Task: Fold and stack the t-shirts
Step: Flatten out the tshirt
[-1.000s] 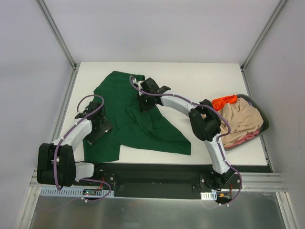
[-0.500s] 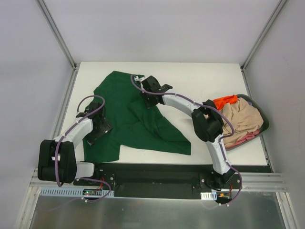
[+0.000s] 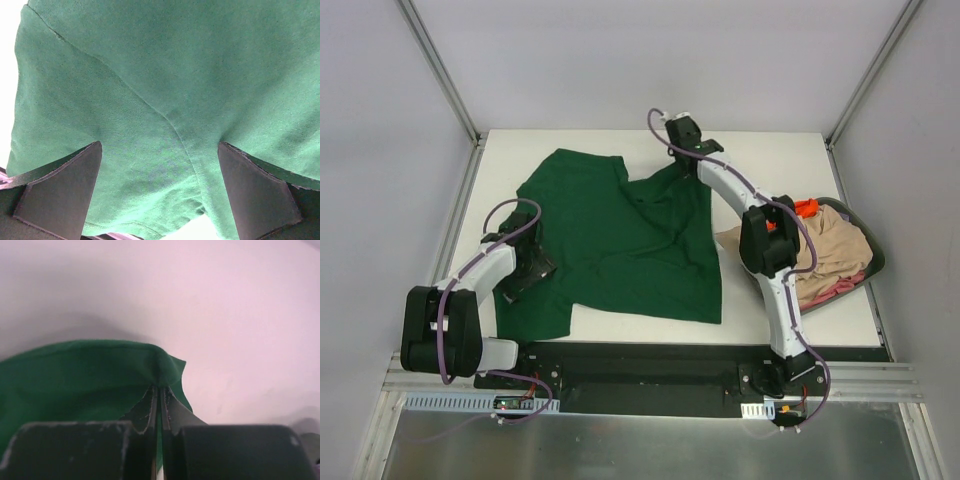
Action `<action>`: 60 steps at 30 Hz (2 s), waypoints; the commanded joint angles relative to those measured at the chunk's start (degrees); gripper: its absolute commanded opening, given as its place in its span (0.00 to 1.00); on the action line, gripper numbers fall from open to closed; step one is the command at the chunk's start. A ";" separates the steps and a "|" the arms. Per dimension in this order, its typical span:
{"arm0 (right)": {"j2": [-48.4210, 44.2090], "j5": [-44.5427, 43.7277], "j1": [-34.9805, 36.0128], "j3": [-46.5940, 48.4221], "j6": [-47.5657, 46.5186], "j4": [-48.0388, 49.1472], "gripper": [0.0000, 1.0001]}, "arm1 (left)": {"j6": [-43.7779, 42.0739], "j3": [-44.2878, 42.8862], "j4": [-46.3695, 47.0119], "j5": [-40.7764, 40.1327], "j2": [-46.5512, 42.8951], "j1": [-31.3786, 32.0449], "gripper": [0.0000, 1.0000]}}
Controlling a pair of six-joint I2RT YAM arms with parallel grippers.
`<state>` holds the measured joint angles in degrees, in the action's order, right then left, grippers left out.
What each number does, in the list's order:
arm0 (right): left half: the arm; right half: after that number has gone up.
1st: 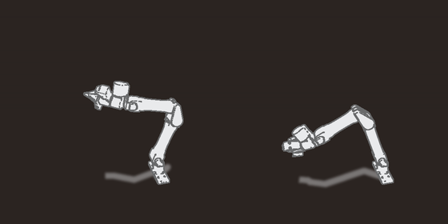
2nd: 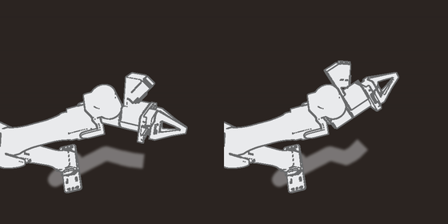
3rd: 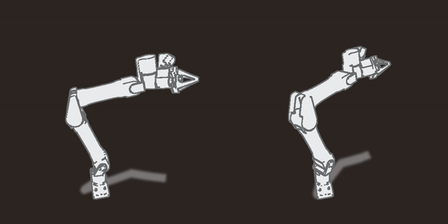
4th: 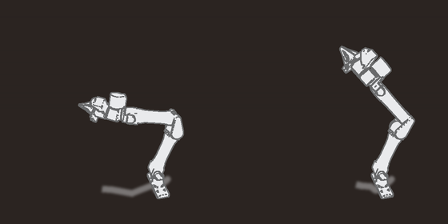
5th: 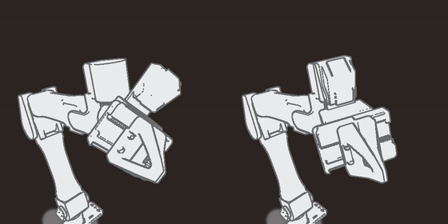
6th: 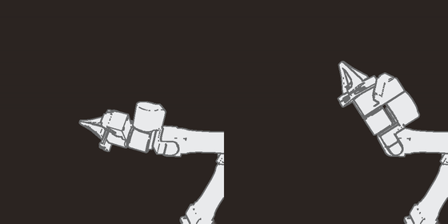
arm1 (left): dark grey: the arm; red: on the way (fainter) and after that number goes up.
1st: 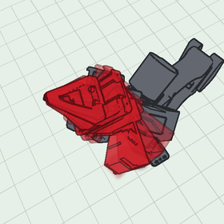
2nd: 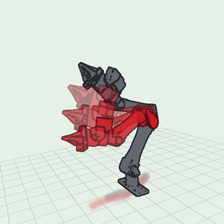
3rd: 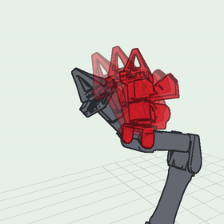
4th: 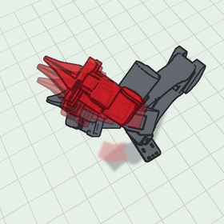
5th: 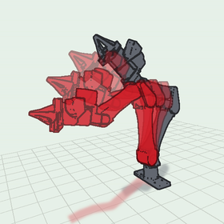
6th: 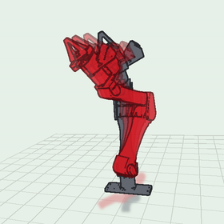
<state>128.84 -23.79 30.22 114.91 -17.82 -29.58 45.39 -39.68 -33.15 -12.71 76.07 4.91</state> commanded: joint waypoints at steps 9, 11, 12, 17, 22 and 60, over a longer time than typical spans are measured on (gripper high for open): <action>2.66 -15.60 -7.63 10.70 -1.78 -2.15 0.99 | -3.55 -3.30 0.27 3.04 -0.39 0.45 0.99; -0.94 -10.95 -7.02 7.62 0.32 -1.79 0.96 | -3.99 -3.21 0.54 4.88 -1.54 0.37 0.99; -2.87 -8.75 -6.67 5.87 0.86 -1.79 0.96 | -4.08 -3.12 0.54 5.41 -2.41 0.45 0.99; -13.23 1.54 -1.84 -3.18 1.57 -1.97 0.96 | -3.90 -2.59 0.71 6.99 -6.45 0.54 0.99; -24.22 9.72 4.49 -19.33 8.31 -0.93 0.96 | -2.50 -4.35 0.98 8.05 -8.31 0.54 0.99; -63.18 12.10 19.18 -80.64 46.13 3.66 0.96 | -3.11 -5.32 4.23 7.17 3.56 0.54 0.99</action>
<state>68.93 -10.09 49.19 33.98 26.33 -22.02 42.19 -45.58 -28.18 -3.92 80.25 4.95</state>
